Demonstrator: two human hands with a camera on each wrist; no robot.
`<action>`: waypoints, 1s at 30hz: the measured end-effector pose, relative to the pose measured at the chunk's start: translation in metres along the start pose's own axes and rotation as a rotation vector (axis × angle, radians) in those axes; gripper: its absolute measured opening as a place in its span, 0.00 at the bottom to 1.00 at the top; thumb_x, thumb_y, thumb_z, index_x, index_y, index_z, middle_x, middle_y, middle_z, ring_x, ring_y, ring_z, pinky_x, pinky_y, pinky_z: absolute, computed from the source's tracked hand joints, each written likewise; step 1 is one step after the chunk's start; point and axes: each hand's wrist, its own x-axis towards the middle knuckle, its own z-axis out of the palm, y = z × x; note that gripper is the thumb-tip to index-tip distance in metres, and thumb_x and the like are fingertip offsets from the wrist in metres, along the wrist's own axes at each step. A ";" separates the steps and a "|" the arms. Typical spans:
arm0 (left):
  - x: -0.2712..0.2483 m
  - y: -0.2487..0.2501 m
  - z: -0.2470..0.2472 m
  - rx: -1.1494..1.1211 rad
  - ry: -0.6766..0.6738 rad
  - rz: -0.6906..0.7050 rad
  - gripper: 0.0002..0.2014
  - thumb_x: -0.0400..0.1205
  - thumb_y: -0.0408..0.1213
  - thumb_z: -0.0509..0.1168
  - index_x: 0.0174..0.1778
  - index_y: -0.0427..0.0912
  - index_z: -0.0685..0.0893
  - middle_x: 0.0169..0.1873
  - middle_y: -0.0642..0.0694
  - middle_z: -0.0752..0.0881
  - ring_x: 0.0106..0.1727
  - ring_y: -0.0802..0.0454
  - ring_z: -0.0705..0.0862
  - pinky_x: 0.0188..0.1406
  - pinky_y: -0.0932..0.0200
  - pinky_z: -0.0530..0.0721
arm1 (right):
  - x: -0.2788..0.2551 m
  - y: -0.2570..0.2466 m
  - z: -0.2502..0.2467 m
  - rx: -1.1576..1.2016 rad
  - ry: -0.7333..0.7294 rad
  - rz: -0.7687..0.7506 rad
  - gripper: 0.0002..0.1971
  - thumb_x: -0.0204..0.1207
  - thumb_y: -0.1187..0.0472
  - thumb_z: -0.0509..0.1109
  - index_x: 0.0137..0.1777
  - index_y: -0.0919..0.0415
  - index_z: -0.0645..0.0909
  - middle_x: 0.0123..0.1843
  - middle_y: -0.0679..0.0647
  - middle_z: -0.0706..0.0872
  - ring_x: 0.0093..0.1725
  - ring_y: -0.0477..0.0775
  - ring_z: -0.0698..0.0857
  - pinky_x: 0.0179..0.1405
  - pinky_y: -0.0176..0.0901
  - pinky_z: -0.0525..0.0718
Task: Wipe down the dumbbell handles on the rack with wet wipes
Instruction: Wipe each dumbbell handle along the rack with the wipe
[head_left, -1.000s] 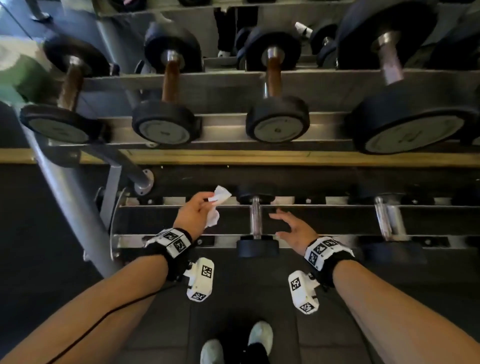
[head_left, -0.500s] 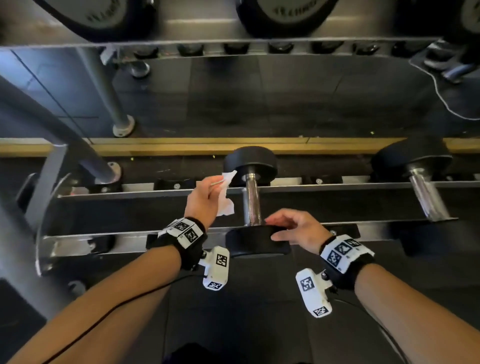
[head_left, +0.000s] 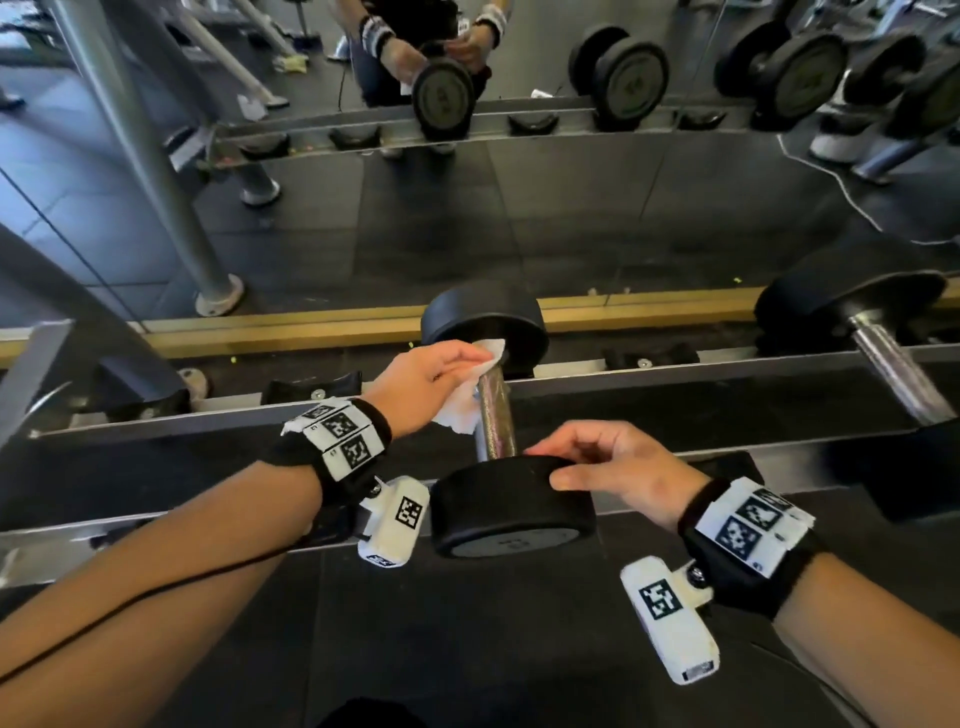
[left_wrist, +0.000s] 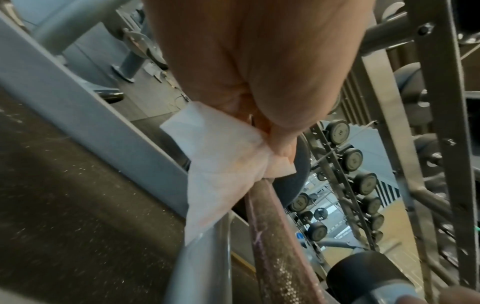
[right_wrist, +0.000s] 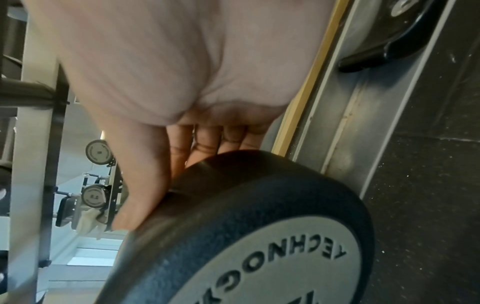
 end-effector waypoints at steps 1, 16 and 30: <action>0.002 0.000 0.000 0.022 -0.047 0.001 0.15 0.89 0.39 0.60 0.69 0.59 0.83 0.60 0.60 0.86 0.59 0.70 0.81 0.50 0.82 0.75 | -0.001 0.002 0.001 0.007 0.007 -0.007 0.15 0.75 0.71 0.73 0.62 0.66 0.84 0.56 0.57 0.91 0.59 0.55 0.89 0.59 0.43 0.86; -0.009 -0.006 0.012 0.370 -0.134 0.122 0.21 0.87 0.49 0.61 0.76 0.70 0.73 0.64 0.55 0.72 0.63 0.58 0.68 0.70 0.59 0.71 | 0.000 0.011 0.004 0.095 0.005 -0.029 0.14 0.75 0.64 0.74 0.61 0.60 0.86 0.57 0.56 0.91 0.60 0.55 0.89 0.57 0.44 0.87; -0.029 0.000 0.017 0.307 -0.252 0.164 0.19 0.88 0.48 0.58 0.73 0.74 0.69 0.61 0.58 0.78 0.62 0.61 0.72 0.61 0.68 0.69 | 0.003 0.014 0.001 0.106 -0.030 -0.027 0.13 0.72 0.58 0.76 0.58 0.49 0.89 0.57 0.55 0.91 0.60 0.55 0.89 0.57 0.43 0.87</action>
